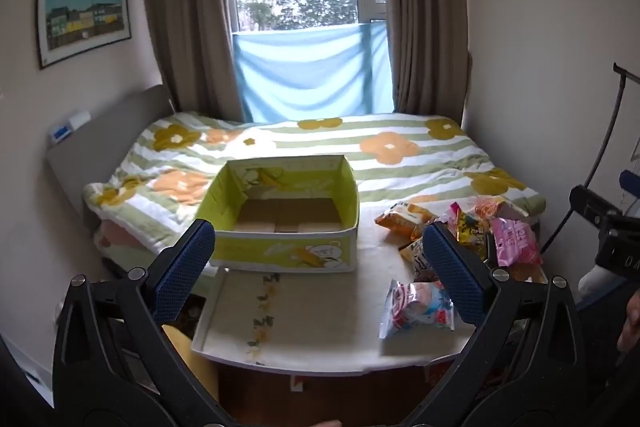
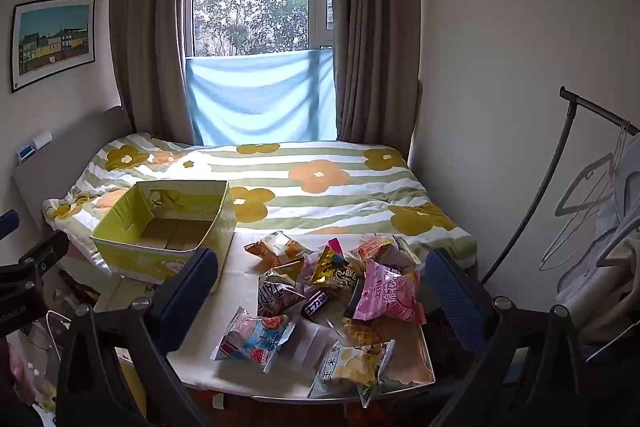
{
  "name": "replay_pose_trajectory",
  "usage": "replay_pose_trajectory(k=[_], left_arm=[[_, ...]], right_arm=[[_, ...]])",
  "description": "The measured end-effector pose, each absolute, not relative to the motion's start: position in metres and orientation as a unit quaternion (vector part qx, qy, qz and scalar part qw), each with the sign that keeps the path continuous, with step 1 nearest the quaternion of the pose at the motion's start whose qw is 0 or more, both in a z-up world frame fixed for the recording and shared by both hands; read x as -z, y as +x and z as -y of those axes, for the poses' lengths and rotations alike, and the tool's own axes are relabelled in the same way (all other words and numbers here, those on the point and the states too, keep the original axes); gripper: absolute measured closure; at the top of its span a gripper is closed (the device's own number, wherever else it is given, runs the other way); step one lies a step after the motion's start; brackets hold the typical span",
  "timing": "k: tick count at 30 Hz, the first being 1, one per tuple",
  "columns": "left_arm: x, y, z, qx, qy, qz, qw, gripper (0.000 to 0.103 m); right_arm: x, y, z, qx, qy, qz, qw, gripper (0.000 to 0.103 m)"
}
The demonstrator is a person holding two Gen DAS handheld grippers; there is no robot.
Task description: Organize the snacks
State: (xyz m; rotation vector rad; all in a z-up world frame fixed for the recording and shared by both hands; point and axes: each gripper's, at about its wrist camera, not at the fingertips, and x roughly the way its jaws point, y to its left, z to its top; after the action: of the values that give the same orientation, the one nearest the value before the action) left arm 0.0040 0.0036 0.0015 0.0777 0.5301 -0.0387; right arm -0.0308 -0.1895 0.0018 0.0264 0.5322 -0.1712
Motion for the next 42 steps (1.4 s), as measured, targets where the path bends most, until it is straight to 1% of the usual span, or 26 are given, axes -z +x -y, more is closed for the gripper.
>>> replay_pose_trajectory(k=[2,4,16,42], left_arm=[[-0.0004,-0.0015,-0.0046,0.023,0.039,-0.250,0.967,0.000],[0.0013,0.0021,0.0011,0.021,0.052,-0.257,0.965,0.000],[0.0053,0.0069,-0.0064,0.020,0.034,-0.260,0.965,0.000],[0.0021,0.0042,0.0025,0.027,0.035,-0.261,0.964,0.000]], right_arm=[[-0.0007,-0.0300,0.1880,0.089,-0.001,-0.267,0.960,0.000],[0.0001,-0.0290,0.1866,0.088,0.001,-0.268,0.959,0.000],[0.0071,-0.0237,0.1896,0.085,0.004,-0.270,0.959,0.000],[-0.0002,-0.0322,0.1917,0.087,0.005,-0.262,0.961,0.000]])
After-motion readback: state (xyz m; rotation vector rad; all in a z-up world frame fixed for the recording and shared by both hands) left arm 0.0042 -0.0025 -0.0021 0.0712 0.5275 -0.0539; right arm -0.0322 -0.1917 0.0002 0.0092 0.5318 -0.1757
